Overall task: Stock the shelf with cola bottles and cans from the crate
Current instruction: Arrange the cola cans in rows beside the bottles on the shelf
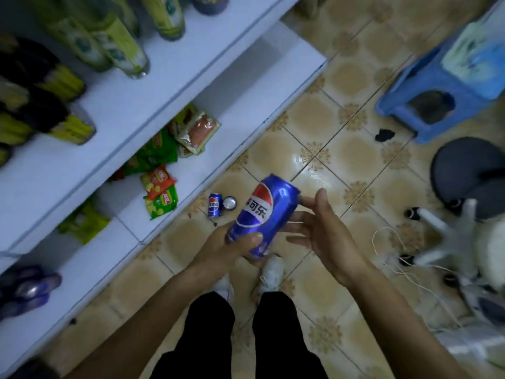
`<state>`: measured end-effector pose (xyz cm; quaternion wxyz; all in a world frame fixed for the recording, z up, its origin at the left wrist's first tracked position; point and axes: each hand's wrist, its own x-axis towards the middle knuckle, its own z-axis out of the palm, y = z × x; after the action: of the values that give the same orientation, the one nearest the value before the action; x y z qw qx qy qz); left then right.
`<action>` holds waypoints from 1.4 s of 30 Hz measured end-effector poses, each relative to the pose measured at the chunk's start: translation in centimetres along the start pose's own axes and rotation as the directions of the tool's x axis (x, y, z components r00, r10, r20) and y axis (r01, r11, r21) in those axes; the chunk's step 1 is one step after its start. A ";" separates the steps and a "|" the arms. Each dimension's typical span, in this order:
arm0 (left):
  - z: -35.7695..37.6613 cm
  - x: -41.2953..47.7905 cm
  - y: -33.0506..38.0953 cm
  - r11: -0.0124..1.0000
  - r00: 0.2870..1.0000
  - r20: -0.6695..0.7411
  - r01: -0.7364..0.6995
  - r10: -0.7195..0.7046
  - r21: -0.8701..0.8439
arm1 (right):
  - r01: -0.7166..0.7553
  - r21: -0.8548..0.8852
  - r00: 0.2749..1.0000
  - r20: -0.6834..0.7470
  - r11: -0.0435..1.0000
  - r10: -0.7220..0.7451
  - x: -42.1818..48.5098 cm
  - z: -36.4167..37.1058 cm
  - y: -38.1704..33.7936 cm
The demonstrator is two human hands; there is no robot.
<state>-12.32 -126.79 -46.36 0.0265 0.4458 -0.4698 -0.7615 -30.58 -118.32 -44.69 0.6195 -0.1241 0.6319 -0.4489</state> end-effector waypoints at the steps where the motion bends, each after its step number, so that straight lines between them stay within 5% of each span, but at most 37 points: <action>1: 0.8 -2.1 1.8 0.995 0.999 0.034 0.017 -0.014 -0.093 | 0.011 0.049 1.000 0.021 0.999 -0.012 -1.4 0.6 -1.6; 6: 3.8 -9.4 7.3 0.936 0.989 0.123 -0.032 0.080 -0.349 | 0.136 0.167 0.983 0.100 0.977 -0.154 -7.2 4.9 -7.8; 11: 5.4 -14.1 11.2 0.930 0.928 -0.202 -0.343 0.314 -0.130 | 0.237 0.211 0.950 0.155 0.948 -0.272 -10.8 8.2 -12.1; 16: 3.4 -19.7 15.2 0.868 0.605 -0.623 -0.340 0.496 0.362 | 0.356 0.083 0.911 0.194 0.931 -0.365 -12.5 11.2 -15.3; 20: -0.2 -24.3 18.2 0.696 0.291 -0.647 -0.109 0.705 0.710 | 0.456 0.030 0.839 0.319 0.889 -0.441 -14.3 15.3 -17.5; 24: -3.7 -28.4 19.6 0.625 0.126 -0.627 0.064 0.769 0.778 | 0.590 0.029 0.698 0.485 0.807 -0.527 -17.3 21.2 -19.9; 34: -16.4 -36.9 21.8 0.554 -0.229 -0.515 0.159 0.826 0.818 | 0.745 0.098 0.492 0.588 0.660 -0.642 -20.7 39.9 -24.9; 38: -23.2 -39.6 23.3 0.515 -0.287 -0.465 0.130 0.837 0.847 | 0.804 0.080 0.435 0.597 0.589 -0.674 -20.1 47.7 -27.5; 42: -31.2 -41.8 24.5 0.386 -0.113 -0.369 0.259 0.923 0.885 | 0.843 0.023 0.415 0.609 0.538 -0.676 -17.8 53.9 -30.7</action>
<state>25.48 -142.80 -5.92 0.3832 0.5851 -0.7017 0.1357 8.97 -145.35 -1.37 0.4710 -0.6112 0.3538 -0.5286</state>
